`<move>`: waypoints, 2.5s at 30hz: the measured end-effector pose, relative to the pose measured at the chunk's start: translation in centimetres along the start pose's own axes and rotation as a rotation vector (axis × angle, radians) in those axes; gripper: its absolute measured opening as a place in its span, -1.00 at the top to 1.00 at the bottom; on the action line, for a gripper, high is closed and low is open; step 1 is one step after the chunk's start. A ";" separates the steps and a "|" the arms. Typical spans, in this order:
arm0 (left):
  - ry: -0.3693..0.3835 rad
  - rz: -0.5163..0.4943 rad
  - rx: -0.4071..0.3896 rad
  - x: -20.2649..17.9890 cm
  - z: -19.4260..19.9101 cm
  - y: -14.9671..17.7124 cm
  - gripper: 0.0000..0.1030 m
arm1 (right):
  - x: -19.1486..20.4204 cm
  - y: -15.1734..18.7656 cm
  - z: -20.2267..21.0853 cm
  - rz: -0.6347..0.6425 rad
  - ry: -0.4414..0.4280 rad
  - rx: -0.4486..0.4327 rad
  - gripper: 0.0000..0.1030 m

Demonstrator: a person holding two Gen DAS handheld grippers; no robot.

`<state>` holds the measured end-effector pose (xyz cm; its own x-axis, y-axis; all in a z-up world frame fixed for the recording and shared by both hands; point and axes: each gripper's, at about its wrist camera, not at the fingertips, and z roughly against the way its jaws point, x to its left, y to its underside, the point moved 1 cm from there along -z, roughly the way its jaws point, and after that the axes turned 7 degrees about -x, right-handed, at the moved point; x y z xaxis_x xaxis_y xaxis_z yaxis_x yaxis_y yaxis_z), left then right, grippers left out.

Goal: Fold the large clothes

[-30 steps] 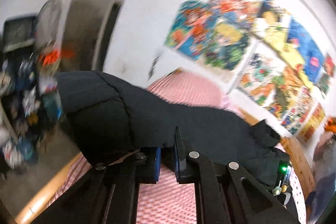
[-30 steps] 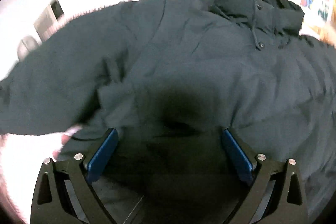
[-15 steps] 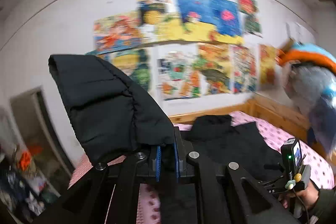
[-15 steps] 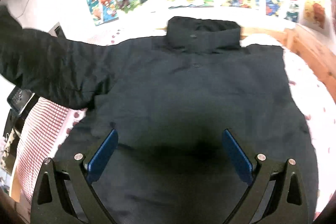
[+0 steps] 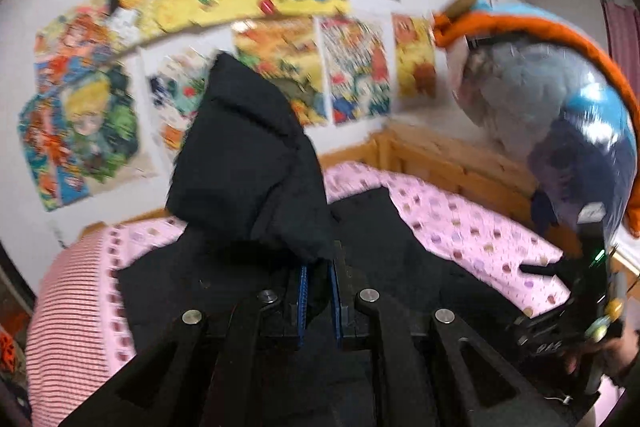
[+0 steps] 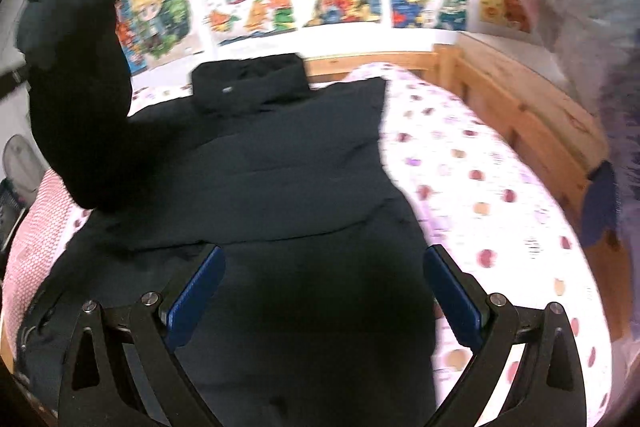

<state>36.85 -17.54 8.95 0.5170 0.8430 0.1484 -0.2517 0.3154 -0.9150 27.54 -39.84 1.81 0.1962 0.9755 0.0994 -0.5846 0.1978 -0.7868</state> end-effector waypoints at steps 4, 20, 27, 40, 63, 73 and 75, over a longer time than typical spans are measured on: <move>0.065 0.004 0.107 -1.8 -5.1 2.4 0.82 | -1.7 0.0 -1.9 -0.042 0.000 -0.007 -0.89; 0.358 0.134 0.206 0.8 -11.9 10.3 -0.55 | -2.5 0.9 -11.6 -0.359 -0.239 -0.065 -0.89; 0.280 0.099 0.166 6.2 -8.9 11.6 -0.55 | 0.2 -0.1 -14.2 -0.327 -0.310 -0.048 -0.89; -0.044 0.159 0.282 19.9 -6.3 16.7 -0.59 | 4.1 -0.4 -16.3 -0.113 -0.081 0.078 0.84; -0.083 0.437 0.370 23.2 -7.5 21.3 -0.79 | 5.9 -0.2 -20.7 0.197 0.195 0.045 0.85; -0.150 0.336 0.390 20.9 -8.7 21.0 -0.92 | 4.9 1.5 -19.8 0.113 0.151 -0.054 0.79; -0.153 0.346 0.386 21.2 -7.9 20.9 -0.92 | 4.4 1.5 -19.8 0.086 0.128 -0.061 0.77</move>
<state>48.97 3.45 -9.95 0.2330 0.9708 -0.0579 -0.6837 0.1212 -0.7197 43.10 -37.18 -10.97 0.2485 0.9676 -0.0451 -0.5558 0.1043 -0.8247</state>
